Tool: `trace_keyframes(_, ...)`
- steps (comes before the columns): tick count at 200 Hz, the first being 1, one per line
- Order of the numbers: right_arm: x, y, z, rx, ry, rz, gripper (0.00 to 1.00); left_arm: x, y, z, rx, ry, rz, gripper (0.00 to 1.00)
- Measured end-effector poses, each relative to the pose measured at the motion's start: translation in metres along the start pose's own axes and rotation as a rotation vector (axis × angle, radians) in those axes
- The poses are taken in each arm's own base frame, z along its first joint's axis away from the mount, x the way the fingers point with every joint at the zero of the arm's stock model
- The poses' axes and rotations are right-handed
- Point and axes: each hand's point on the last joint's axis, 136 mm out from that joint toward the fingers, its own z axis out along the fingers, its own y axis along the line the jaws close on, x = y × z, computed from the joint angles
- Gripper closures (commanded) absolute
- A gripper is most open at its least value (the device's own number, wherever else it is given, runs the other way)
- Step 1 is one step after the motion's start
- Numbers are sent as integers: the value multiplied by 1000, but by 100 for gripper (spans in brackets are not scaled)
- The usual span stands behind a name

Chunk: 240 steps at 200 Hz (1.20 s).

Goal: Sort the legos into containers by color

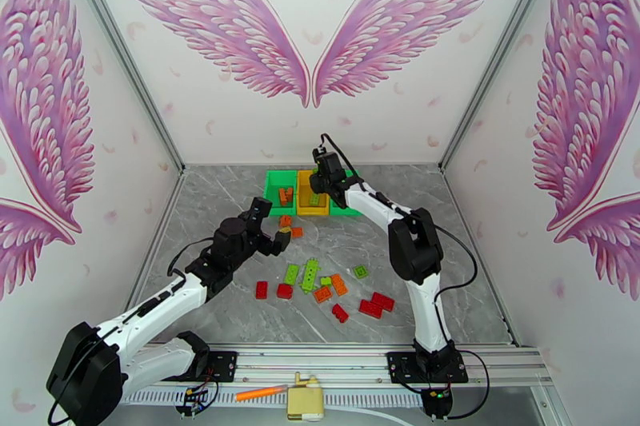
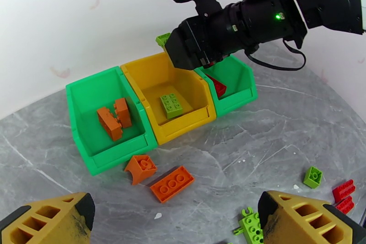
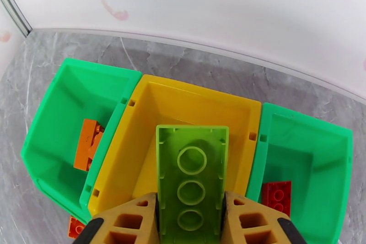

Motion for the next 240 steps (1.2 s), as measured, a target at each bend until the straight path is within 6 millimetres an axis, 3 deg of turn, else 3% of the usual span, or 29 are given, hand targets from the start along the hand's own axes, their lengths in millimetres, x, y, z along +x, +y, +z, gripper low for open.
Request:
trace_keyframes(34, 5, 2, 15, -28, 42, -2, 70, 2, -2, 2, 8, 8, 4, 1)
trace_keyframes(102, 34, 4, 35, -43, 131, -24, 68, 2, -3, 4, 10, 11, 13, 1)
trace_keyframes(120, 30, 5, 35, -46, 124, -26, 66, 2, -2, 4, 9, 11, 17, 1)
trace_keyframes(196, 29, 7, 32, -62, 125, -29, 42, -4, 1, 3, -16, 15, 20, 1)
trace_keyframes(240, 19, 11, 0, -103, 79, -33, 22, 8, 15, 7, -102, 79, -32, 1)
